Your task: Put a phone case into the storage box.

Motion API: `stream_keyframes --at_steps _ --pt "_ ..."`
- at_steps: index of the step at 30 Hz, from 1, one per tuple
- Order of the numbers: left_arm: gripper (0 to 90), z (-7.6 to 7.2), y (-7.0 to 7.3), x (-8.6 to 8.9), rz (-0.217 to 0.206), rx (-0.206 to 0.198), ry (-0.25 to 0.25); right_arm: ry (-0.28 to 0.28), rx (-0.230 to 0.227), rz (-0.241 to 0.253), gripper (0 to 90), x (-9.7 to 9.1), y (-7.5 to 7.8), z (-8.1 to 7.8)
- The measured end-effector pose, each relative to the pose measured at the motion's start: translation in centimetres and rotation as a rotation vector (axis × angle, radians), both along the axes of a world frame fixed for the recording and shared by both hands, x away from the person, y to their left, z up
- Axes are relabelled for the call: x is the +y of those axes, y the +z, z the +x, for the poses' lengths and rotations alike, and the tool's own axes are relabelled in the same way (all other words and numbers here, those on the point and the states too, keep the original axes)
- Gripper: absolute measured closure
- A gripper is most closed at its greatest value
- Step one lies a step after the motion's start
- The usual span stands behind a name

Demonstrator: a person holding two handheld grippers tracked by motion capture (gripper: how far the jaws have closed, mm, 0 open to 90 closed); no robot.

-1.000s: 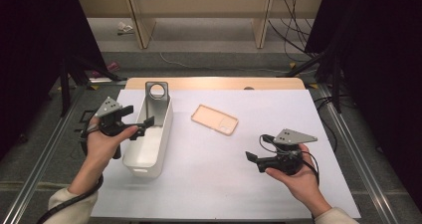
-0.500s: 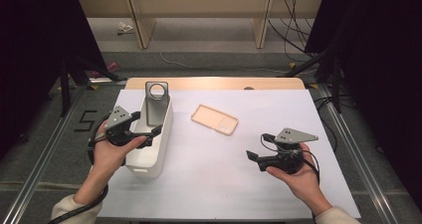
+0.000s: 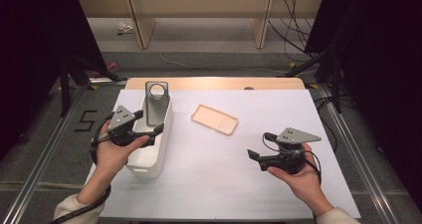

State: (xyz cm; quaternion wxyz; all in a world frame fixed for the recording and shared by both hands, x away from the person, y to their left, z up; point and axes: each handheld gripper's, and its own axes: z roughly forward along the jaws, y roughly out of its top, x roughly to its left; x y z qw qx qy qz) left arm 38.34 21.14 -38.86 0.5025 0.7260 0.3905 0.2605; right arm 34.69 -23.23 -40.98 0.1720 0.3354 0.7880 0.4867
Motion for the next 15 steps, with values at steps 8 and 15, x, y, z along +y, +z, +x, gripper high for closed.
stream_keyframes --at_steps 8,15 --pt "16.1 -0.1 0.0 -0.8 0.007 -0.001 -0.018 -0.016 -0.001 0.008 16.1 -0.4 0.2 -0.2" --pt "43.7 0.4 0.6 -3.3 0.071 -0.009 -0.072 -0.013 -0.001 0.001 16.1 -0.1 0.2 -0.3"
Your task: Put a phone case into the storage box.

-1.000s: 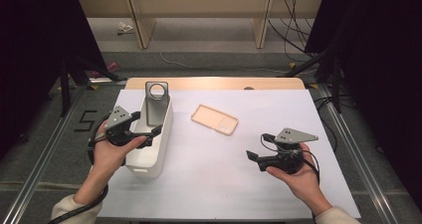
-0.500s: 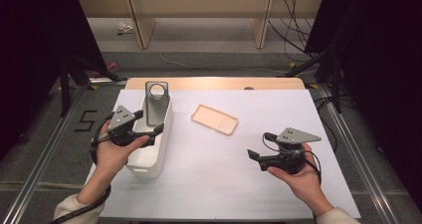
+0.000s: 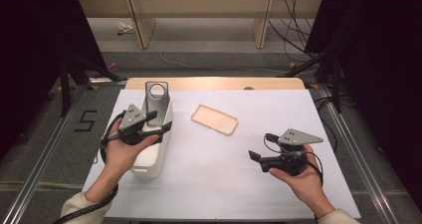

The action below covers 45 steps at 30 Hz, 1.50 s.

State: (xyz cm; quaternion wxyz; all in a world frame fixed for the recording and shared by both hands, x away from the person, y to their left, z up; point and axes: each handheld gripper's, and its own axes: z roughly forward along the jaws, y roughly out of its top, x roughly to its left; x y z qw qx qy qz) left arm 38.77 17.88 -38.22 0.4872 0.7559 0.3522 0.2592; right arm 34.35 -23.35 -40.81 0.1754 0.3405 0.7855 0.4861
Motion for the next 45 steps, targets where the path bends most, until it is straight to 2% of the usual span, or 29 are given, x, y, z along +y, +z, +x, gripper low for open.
stream_keyframes --at_steps 2,6,10,16,20,23,27,31,40,45 --pt "57.0 0.5 0.2 -1.1 0.039 0.014 -0.013 -0.001 0.000 0.001 16.1 0.0 0.0 0.0" --pt "79.5 1.9 0.5 -3.9 0.079 0.066 -0.022 0.003 0.003 0.001 16.1 0.1 0.0 -0.1" --pt "89.1 4.4 0.3 -7.0 0.130 0.124 -0.014 0.009 0.003 0.001 16.1 0.1 0.0 -0.1" --pt "89.8 8.4 -1.6 -10.5 0.186 0.235 0.039 0.010 0.000 0.006 16.1 -0.1 0.0 -0.3" --pt "89.8 10.9 -3.6 -11.4 0.217 0.314 0.074 0.008 0.002 0.009 16.1 -0.4 0.0 -0.3" --pt "89.8 12.2 -5.0 -11.6 0.246 0.342 0.084 0.011 0.000 0.010 16.1 -0.3 0.0 -0.3" --pt "89.8 13.4 -6.3 -11.5 0.289 0.338 0.100 0.017 0.002 0.007 16.1 -0.2 -0.1 -0.3" --pt "89.7 14.0 -7.3 -11.2 0.304 0.352 0.114 0.018 -0.001 0.009 16.1 -0.2 0.0 -0.3" --pt "89.8 14.4 -8.3 -11.1 0.336 0.370 0.112 0.020 0.000 0.008 16.1 -0.2 -0.1 -0.3" --pt "89.8 14.5 -8.8 -11.3 0.375 0.378 0.102 0.019 -0.001 0.009 16.1 -0.2 0.0 -0.3"
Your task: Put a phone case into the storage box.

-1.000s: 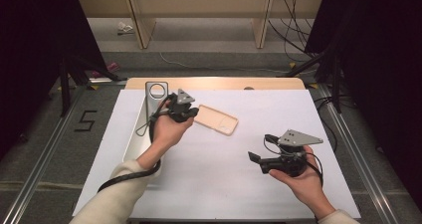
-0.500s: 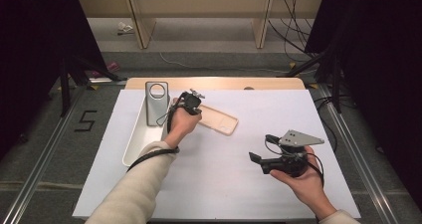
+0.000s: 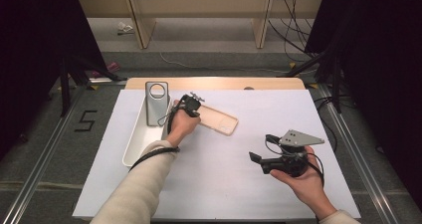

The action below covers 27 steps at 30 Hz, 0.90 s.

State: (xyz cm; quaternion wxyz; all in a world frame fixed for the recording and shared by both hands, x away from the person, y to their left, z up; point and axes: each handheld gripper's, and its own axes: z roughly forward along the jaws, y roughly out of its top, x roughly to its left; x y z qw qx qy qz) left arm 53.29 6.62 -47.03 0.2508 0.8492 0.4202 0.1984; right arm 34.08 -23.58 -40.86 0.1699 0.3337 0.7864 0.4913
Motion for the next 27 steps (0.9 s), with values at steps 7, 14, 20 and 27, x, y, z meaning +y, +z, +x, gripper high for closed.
stream_keyframes --at_steps 7,14,20,27 --pt "89.8 -0.1 0.0 -0.3 0.032 0.009 0.004 -0.001 0.002 0.001 16.1 0.0 0.0 0.0" --pt "89.9 -0.9 0.3 -0.7 0.068 0.054 0.014 0.002 0.003 -0.001 16.1 0.0 0.0 0.0" --pt "89.9 -2.3 0.6 -0.7 0.102 0.106 0.010 -0.002 0.004 0.001 16.1 0.0 0.0 0.0" --pt "89.9 -4.0 0.8 -0.5 0.083 0.156 -0.009 -0.002 0.005 -0.001 16.1 0.1 0.0 0.0"
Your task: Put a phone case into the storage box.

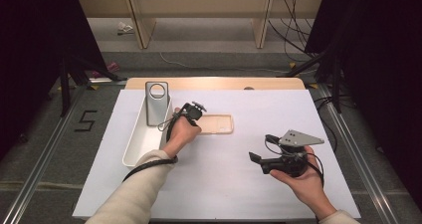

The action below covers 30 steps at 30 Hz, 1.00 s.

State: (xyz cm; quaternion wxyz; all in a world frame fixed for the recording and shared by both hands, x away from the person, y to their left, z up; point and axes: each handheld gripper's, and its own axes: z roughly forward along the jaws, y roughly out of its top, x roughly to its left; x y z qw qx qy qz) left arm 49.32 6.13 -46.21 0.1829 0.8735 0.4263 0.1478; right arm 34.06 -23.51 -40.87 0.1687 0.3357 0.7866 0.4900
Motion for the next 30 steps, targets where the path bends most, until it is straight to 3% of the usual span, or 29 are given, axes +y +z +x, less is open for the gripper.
stream_keyframes --at_steps 5,15,19,25,27,29,30 --pt "89.9 -1.3 0.0 0.0 -0.019 0.025 -0.023 -0.003 0.001 0.002 16.1 0.0 0.0 0.0" --pt "90.0 -3.9 -0.4 -0.5 -0.144 0.142 -0.085 -0.003 0.001 0.000 16.1 0.0 0.0 0.0" --pt "90.0 -4.7 -0.4 -0.7 -0.140 0.114 -0.094 -0.003 0.002 0.000 16.1 0.0 0.0 0.0" --pt "90.0 -4.8 -0.4 -0.7 -0.143 0.112 -0.102 -0.002 0.002 0.001 16.1 0.0 0.0 0.0" --pt "90.0 -4.8 -0.4 -0.8 -0.153 0.122 -0.100 -0.002 0.003 0.002 16.1 0.0 0.0 0.0" --pt "90.0 -5.0 -0.5 -1.0 -0.203 0.166 -0.106 -0.003 0.003 0.002 16.1 0.0 0.0 0.0" --pt "90.0 -5.2 -0.5 -1.3 -0.202 0.163 -0.107 -0.003 0.003 0.002 16.1 0.0 0.0 0.0"
